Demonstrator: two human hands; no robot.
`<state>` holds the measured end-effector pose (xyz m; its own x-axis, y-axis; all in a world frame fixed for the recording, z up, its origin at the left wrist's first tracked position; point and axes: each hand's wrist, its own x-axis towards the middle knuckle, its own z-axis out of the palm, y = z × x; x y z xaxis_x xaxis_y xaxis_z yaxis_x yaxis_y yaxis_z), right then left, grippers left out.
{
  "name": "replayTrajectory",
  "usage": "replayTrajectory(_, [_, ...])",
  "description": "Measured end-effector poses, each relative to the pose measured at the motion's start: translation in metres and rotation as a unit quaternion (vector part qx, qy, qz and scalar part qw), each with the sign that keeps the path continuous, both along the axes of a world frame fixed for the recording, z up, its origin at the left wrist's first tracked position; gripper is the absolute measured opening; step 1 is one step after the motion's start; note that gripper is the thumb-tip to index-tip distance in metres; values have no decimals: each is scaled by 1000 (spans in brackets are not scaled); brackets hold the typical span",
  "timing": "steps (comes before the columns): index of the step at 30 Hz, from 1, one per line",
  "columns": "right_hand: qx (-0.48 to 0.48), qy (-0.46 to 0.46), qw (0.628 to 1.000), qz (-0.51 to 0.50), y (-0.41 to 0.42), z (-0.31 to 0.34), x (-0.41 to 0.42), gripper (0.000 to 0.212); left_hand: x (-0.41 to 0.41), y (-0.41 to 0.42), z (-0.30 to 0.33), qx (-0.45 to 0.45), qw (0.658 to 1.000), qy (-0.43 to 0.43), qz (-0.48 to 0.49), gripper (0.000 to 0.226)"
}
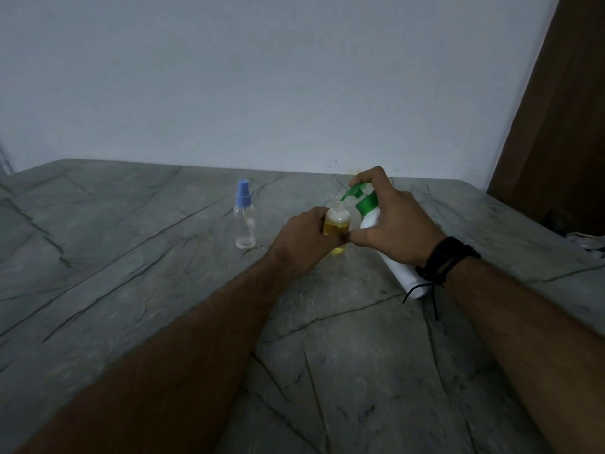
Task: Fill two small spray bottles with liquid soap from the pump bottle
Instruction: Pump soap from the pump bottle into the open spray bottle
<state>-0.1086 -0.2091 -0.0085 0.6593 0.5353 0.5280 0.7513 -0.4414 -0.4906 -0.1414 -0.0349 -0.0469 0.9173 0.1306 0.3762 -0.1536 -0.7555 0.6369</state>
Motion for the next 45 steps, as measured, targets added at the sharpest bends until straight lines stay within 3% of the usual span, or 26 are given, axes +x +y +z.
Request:
replayTrajectory(25, [11,-3,1000,0,-1,-3,5,70,-2,0,0,-11,1000,4,1,56])
replayTrajectory(35, [80,-26,996,-21,-3,-8,8,94,-5,-3,2,-17,1000,7,5,59])
replayTrajectory(40, [123,-50,986,-97,-5,-12,13,57,-7,-5,2,-28,999,19,1,63])
replayTrajectory(45, [191,-61,972,-119,-7,-15,20,55,-8,-4,2,-29,1000,12,-3,73])
